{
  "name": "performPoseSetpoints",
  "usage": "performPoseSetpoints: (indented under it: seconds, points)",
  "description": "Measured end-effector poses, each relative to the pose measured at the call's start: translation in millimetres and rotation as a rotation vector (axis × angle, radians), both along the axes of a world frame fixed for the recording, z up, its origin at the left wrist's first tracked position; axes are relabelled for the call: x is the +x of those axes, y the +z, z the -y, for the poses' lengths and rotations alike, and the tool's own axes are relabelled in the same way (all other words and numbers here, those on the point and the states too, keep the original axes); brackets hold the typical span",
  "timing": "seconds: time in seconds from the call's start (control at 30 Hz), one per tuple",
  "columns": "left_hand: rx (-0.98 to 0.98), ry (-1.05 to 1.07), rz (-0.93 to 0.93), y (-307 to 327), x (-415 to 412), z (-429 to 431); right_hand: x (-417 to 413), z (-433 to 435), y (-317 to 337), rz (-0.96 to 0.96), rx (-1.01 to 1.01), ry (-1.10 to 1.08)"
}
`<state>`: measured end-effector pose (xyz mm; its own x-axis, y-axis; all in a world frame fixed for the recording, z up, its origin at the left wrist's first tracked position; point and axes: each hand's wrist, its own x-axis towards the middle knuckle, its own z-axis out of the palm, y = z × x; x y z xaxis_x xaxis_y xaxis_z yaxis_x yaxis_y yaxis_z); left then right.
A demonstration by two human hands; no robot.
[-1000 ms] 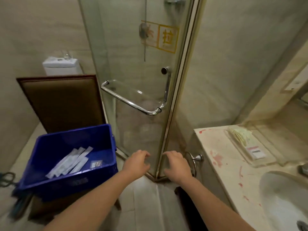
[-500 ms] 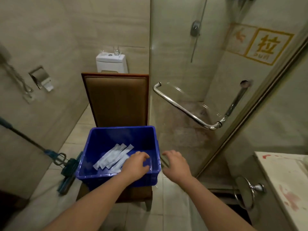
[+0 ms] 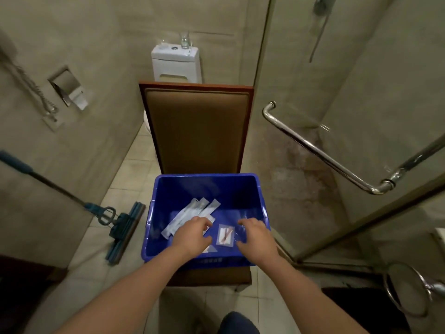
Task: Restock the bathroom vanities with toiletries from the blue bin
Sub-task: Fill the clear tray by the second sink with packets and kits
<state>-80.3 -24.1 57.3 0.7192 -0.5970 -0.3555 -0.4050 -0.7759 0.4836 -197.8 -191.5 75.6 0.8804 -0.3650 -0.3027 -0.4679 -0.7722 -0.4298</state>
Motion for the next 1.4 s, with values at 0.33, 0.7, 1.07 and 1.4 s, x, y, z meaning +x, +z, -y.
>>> performPoseSetpoints:
  seconds: [0.33, 0.7, 1.07, 1.4]
  points:
    - [0.021, 0.112, -0.146, -47.7, 15.0, -18.0, 28.7, -2.2, -42.8, -0.113, 0.047, 0.005]
    - [0.165, 0.152, -0.293, -115.2, 51.9, 8.6, 69.0, 30.7, -124.9, -0.222, 0.195, -0.090]
    - [0.307, 0.073, -0.370, -196.2, 83.7, 29.0, 102.7, 51.3, -220.6, -0.363, 0.269, -0.159]
    - [0.387, -0.228, -0.329, -251.3, 92.8, 37.3, 115.5, 51.6, -276.1, -0.355, 0.237, -0.167]
